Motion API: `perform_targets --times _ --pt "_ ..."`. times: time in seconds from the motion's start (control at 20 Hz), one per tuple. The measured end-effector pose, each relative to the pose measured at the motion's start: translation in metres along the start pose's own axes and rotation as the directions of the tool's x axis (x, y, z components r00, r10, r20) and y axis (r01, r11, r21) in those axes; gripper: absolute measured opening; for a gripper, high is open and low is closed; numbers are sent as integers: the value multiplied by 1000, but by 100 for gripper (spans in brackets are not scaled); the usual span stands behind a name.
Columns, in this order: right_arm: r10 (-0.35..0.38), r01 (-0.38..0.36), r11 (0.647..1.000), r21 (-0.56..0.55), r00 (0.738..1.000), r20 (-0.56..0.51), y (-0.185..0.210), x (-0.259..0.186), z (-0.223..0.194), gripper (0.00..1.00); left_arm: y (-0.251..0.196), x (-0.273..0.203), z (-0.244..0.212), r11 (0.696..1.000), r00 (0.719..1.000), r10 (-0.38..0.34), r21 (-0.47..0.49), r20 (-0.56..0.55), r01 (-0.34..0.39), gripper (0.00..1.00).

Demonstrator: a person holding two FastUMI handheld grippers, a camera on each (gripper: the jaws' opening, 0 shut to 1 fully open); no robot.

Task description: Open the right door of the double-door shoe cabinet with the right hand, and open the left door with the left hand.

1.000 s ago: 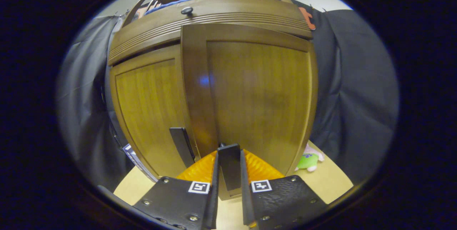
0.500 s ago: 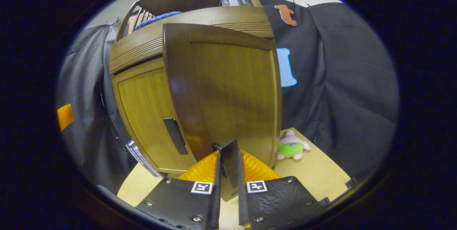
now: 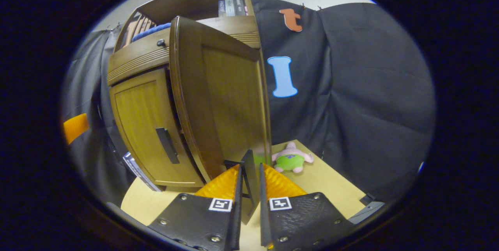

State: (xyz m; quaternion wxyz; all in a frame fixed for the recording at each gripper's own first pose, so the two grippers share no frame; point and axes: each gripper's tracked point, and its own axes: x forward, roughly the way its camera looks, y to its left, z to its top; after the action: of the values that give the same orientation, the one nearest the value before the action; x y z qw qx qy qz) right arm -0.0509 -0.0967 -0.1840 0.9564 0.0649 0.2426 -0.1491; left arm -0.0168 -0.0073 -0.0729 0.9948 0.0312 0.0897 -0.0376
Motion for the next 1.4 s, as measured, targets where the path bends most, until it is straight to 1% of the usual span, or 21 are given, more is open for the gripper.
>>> perform_targets --times 0.15,0.2,0.25,0.3,0.4,0.65,0.8,0.85,1.0,1.1,1.25,1.4 --pt "-20 19 1000 5 1000 9 -15 3 0 20 -3 5 -2 1000 1000 -4 3 -2 4 96" --pt "-30 30 1000 3 999 23 -19 -4 5 22 -4 6 -3 1000 1000 -5 3 -4 5 96" --pt "-43 43 999 -5 999 32 -25 -4 7 16 -4 7 -4 1000 1000 -5 3 -5 5 96" --pt "-56 57 998 -11 998 42 -33 -5 8 15 -3 8 -5 1000 1000 -3 3 -6 3 96" --pt "-77 77 997 -9 996 48 -47 -5 12 15 -2 11 -7 1000 1000 3 4 -8 -3 96" --pt "-162 163 987 -5 985 53 -86 -6 18 14 -4 18 -10 1000 1000 3 -7 -11 -4 96" --pt "-176 176 984 8 983 49 -98 -5 19 14 -9 21 -11 1000 1000 -6 -12 -13 5 96" --pt "-189 189 982 7 981 50 -103 -4 21 14 -9 22 -12 1000 1000 -7 -13 -13 7 96" --pt "-257 258 966 -11 964 66 -125 -8 23 14 -11 26 -12 1000 1000 -2 -16 -18 2 96" --pt "-287 287 958 7 955 68 -139 -9 24 15 -11 27 -15 1000 1000 3 -17 -23 -3 96" --pt "-268 266 963 49 963 43 -138 -7 19 14 -11 29 -19 1000 999 9 -26 -34 -10 96" --pt "-275 273 961 32 960 47 -142 -7 19 14 -10 30 -22 999 999 18 -38 -45 -20 96"
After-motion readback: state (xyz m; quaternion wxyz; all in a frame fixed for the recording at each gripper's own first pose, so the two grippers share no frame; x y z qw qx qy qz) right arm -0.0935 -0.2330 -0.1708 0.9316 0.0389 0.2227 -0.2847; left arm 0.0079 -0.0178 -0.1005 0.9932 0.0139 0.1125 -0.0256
